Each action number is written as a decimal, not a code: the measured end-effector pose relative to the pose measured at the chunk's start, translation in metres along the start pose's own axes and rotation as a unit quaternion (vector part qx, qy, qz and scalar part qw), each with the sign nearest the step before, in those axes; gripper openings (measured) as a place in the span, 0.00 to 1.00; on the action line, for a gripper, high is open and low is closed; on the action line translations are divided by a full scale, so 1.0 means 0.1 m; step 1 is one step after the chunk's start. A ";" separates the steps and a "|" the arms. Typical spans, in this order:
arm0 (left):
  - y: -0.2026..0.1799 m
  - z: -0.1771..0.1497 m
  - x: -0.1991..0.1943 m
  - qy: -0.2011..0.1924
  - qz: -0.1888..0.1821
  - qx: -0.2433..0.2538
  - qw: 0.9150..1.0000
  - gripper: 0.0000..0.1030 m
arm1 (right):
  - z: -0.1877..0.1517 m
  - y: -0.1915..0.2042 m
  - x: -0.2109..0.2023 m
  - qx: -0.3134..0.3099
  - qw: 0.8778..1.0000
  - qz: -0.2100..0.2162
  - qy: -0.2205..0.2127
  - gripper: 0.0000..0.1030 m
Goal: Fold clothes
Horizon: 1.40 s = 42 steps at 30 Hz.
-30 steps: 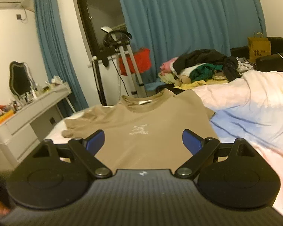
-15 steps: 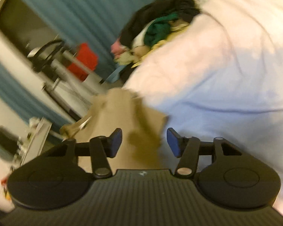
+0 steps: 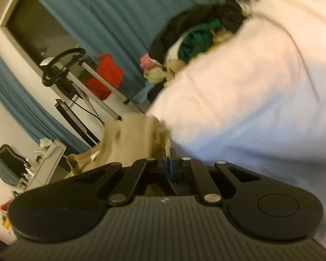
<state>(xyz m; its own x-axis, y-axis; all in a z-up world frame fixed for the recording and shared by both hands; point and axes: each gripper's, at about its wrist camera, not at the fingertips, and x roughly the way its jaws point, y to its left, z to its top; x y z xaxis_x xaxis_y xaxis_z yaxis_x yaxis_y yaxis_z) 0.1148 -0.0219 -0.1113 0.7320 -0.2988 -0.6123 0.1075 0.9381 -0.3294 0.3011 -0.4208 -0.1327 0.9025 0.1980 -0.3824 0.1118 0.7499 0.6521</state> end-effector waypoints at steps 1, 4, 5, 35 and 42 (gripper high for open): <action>0.00 0.00 -0.01 -0.002 0.001 -0.001 1.000 0.87 | 0.07 0.05 -0.04 -0.011 1.000 -0.004 -0.011 0.05; 0.02 0.02 -0.01 -0.010 0.005 -0.005 1.000 0.87 | 0.33 0.20 -0.15 -0.066 0.996 -0.032 -0.051 0.05; 0.03 0.03 -0.01 -0.013 0.007 -0.007 1.000 0.87 | 0.43 0.25 -0.13 -0.086 0.993 -0.052 -0.057 0.05; 0.14 0.05 -0.30 -0.031 -0.024 -0.033 0.999 0.91 | -0.32 -0.49 -0.25 0.192 0.981 -0.032 0.013 0.55; 0.15 0.09 -0.13 -0.031 -0.009 -0.032 0.999 0.92 | -0.30 -0.55 0.04 0.216 0.975 0.042 0.008 0.55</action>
<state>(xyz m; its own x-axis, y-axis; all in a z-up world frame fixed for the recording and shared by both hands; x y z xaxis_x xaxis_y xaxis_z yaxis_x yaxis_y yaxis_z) 0.1124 -0.0024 -0.1018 0.7710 -0.3022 -0.5605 0.0791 0.9188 -0.3866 0.2861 -0.4426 -0.1899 0.9099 0.2590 -0.3239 0.2062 0.3951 0.8952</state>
